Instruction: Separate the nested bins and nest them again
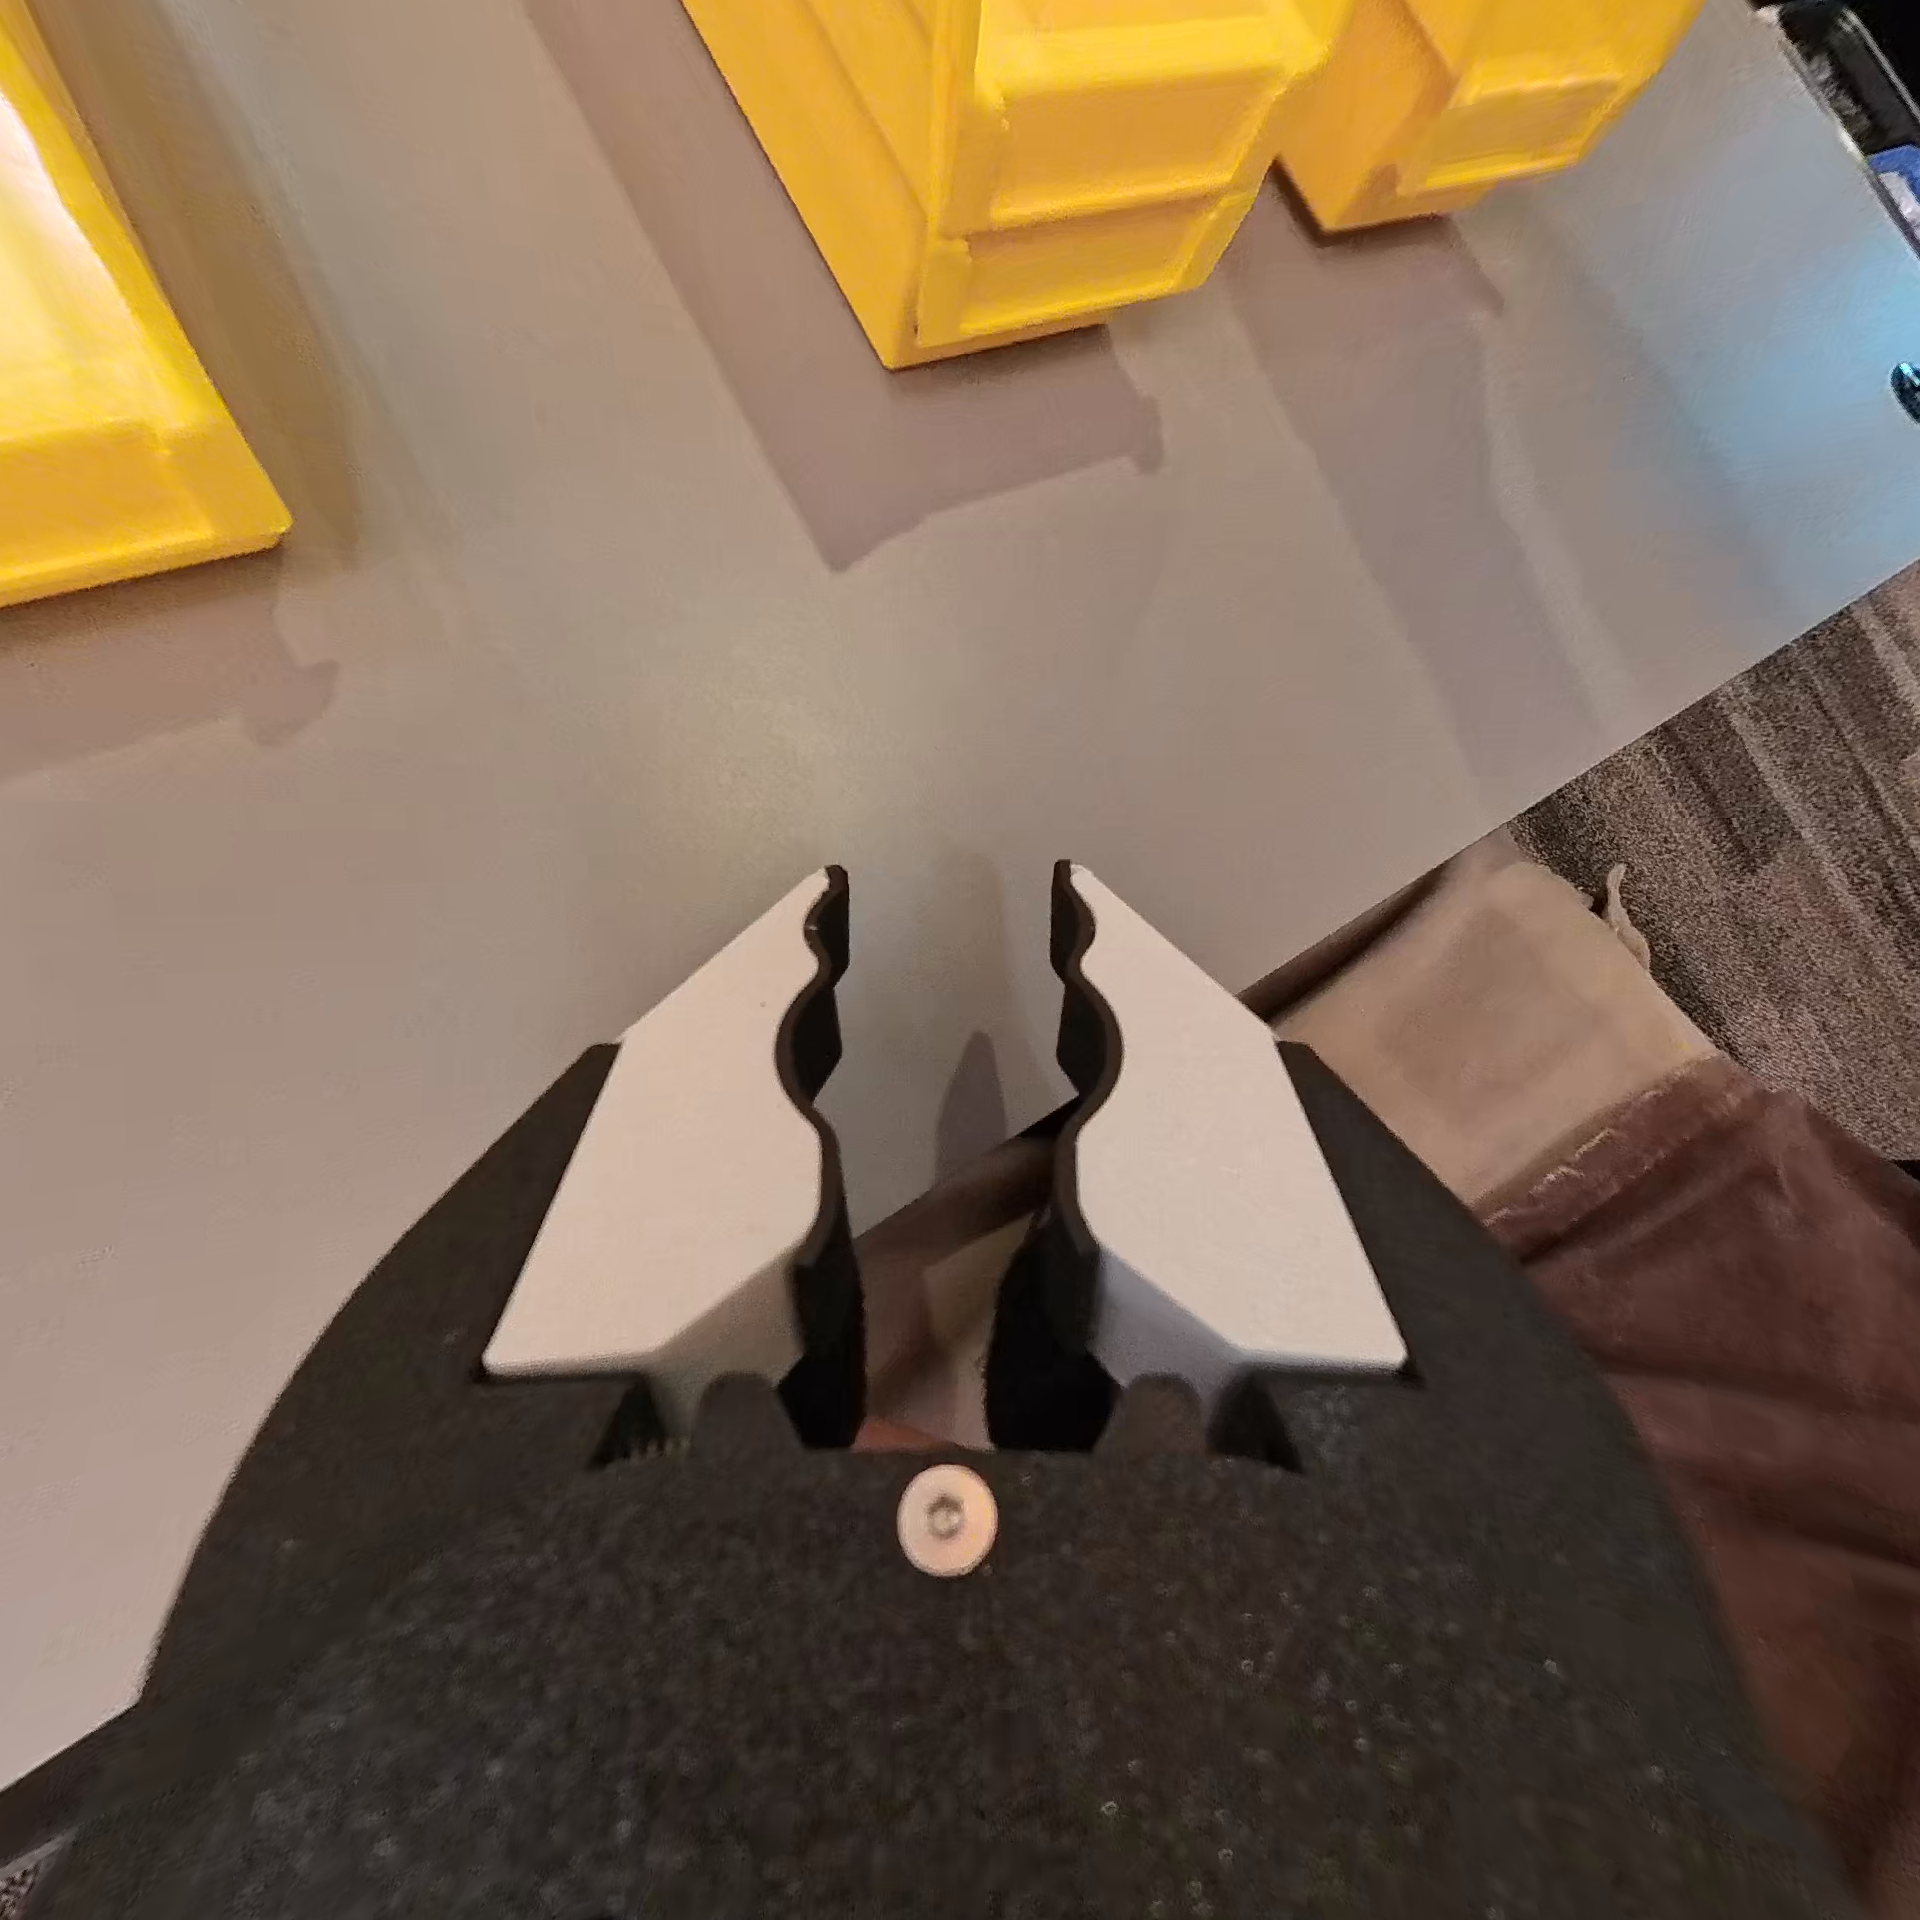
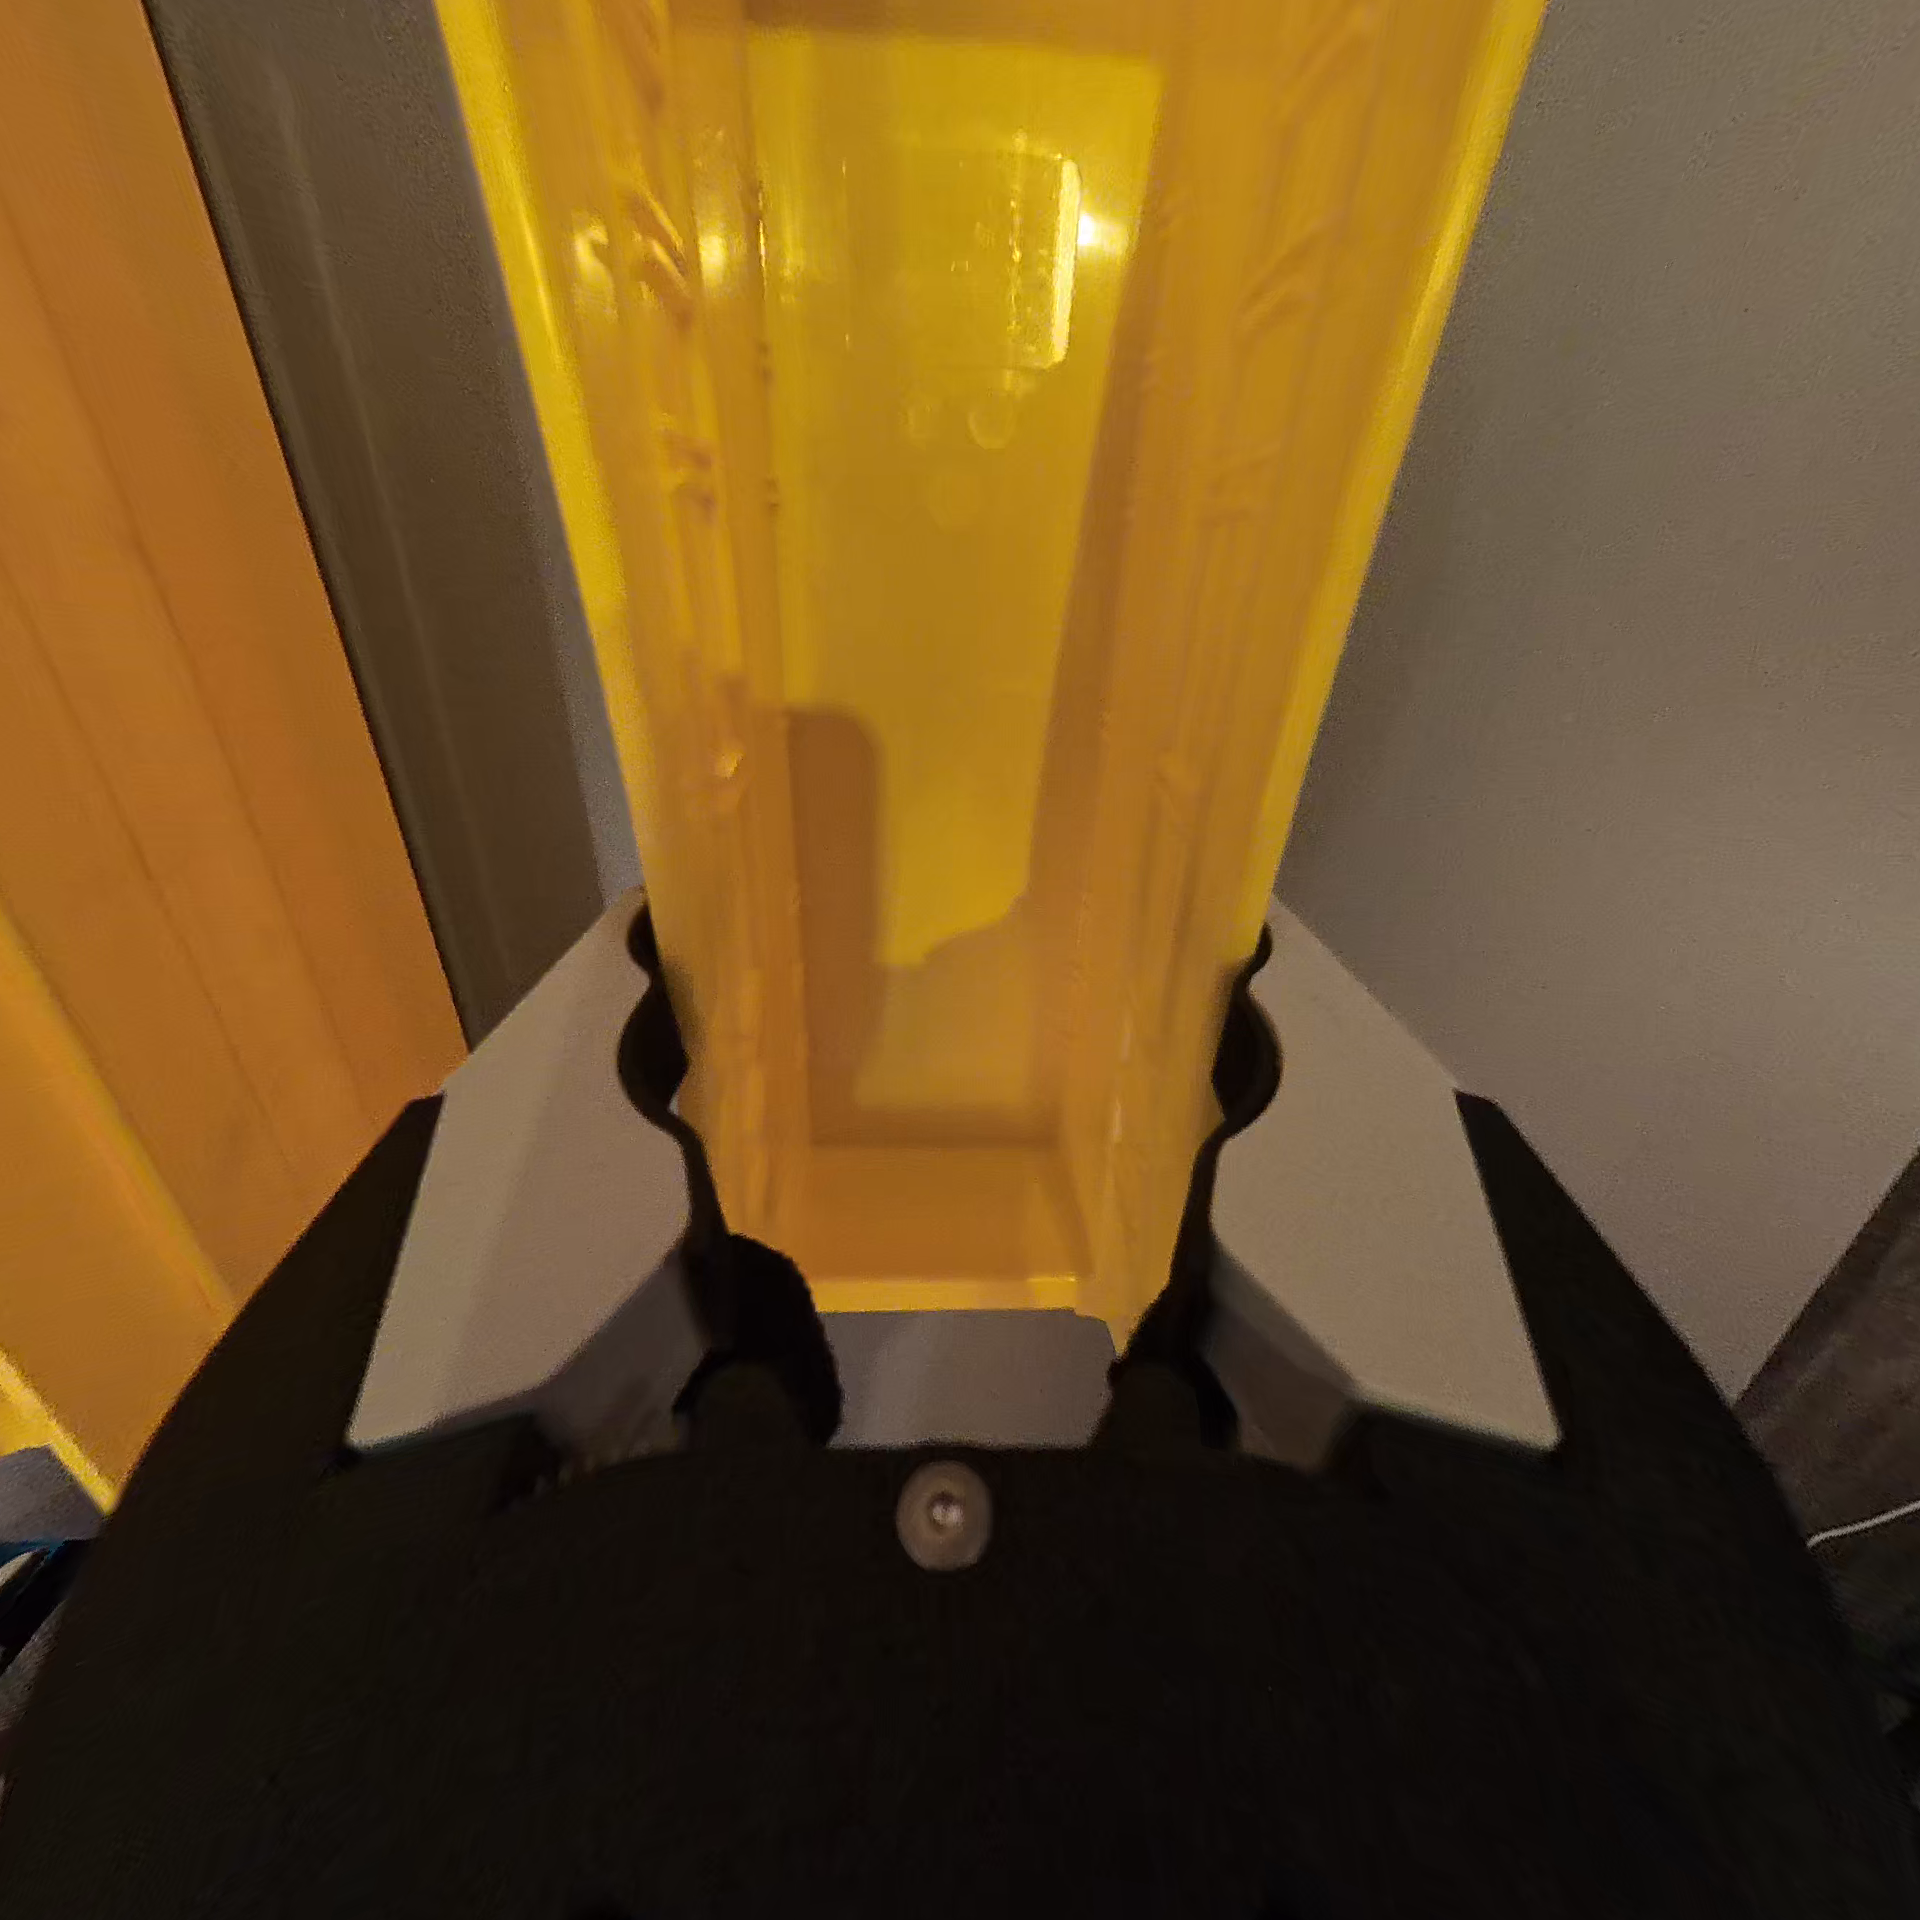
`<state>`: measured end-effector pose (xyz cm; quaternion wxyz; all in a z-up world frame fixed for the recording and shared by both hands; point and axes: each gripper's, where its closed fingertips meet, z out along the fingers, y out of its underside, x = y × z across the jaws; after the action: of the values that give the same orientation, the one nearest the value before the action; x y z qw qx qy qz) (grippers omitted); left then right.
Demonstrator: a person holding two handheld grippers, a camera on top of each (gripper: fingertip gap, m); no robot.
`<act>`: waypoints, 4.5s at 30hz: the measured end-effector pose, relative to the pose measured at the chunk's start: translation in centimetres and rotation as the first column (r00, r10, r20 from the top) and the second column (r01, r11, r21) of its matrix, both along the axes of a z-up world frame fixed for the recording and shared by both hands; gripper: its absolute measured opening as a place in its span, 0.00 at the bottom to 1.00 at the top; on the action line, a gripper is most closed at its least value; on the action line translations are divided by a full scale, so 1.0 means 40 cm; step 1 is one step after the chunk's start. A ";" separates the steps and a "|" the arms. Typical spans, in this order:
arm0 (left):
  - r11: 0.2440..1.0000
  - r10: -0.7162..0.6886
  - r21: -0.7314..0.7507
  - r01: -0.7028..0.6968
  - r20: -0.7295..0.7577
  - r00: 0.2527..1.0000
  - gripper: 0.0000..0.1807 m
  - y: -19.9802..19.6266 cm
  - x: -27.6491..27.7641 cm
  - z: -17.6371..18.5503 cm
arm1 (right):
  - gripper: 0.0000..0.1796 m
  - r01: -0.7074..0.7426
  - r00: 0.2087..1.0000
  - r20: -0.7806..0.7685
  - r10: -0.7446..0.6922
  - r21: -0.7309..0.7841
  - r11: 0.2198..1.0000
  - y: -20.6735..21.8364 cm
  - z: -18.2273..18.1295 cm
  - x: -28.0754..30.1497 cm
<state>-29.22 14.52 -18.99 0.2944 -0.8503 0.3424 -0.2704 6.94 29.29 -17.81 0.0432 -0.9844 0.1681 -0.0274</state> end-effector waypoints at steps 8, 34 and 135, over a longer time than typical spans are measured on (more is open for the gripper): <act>1.000 -0.009 0.013 0.009 0.012 1.000 0.20 -0.006 0.005 0.010 | 0.53 0.029 0.998 0.045 -0.033 0.088 0.996 -0.006 0.200 -0.012; 0.996 0.019 0.090 -0.016 -0.032 0.999 0.20 0.015 -0.028 0.018 | 0.55 -0.007 1.000 0.022 0.003 0.189 0.982 0.168 0.303 -0.419; 0.903 0.267 -0.210 -0.375 -0.410 0.872 0.51 0.549 0.530 0.455 | 0.58 -0.206 0.916 -0.029 0.400 0.822 0.531 -0.586 0.086 -0.437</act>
<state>-8.02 36.49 -0.81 0.1409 -0.9643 0.2019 -0.0975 -10.54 5.86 -14.39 0.4689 -0.8675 -0.0089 0.1656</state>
